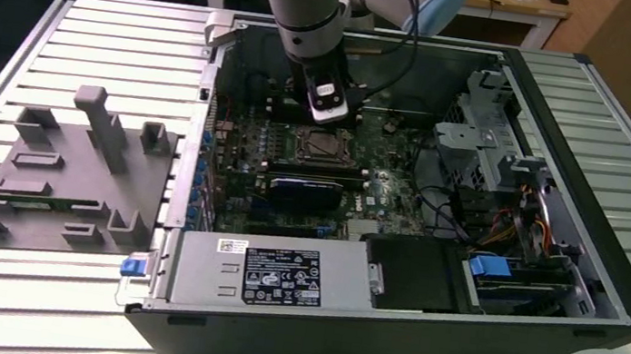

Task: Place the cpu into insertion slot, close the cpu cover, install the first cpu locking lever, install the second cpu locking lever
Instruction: 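Install the first cpu locking lever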

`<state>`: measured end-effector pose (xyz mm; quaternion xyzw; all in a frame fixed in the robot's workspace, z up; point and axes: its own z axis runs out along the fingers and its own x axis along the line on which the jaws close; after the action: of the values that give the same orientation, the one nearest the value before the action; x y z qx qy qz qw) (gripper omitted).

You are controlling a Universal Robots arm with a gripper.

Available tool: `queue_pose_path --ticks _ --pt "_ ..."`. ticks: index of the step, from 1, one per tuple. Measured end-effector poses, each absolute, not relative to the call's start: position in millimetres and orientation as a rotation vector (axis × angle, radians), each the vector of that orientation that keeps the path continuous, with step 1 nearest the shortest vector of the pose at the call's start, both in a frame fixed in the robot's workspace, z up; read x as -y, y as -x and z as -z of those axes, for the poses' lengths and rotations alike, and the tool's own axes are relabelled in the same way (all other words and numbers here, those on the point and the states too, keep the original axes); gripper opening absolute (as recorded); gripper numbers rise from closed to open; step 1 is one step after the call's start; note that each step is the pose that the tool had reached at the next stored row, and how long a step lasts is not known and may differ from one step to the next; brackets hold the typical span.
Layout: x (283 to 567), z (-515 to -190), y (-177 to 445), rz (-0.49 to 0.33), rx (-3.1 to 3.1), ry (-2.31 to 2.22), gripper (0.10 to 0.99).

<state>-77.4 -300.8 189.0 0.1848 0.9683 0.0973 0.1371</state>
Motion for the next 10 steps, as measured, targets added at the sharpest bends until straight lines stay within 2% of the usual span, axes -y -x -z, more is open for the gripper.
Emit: queue_pose_path --ticks 10 --pt "300.8 -192.0 77.4 -0.281 -2.802 -0.535 0.102"
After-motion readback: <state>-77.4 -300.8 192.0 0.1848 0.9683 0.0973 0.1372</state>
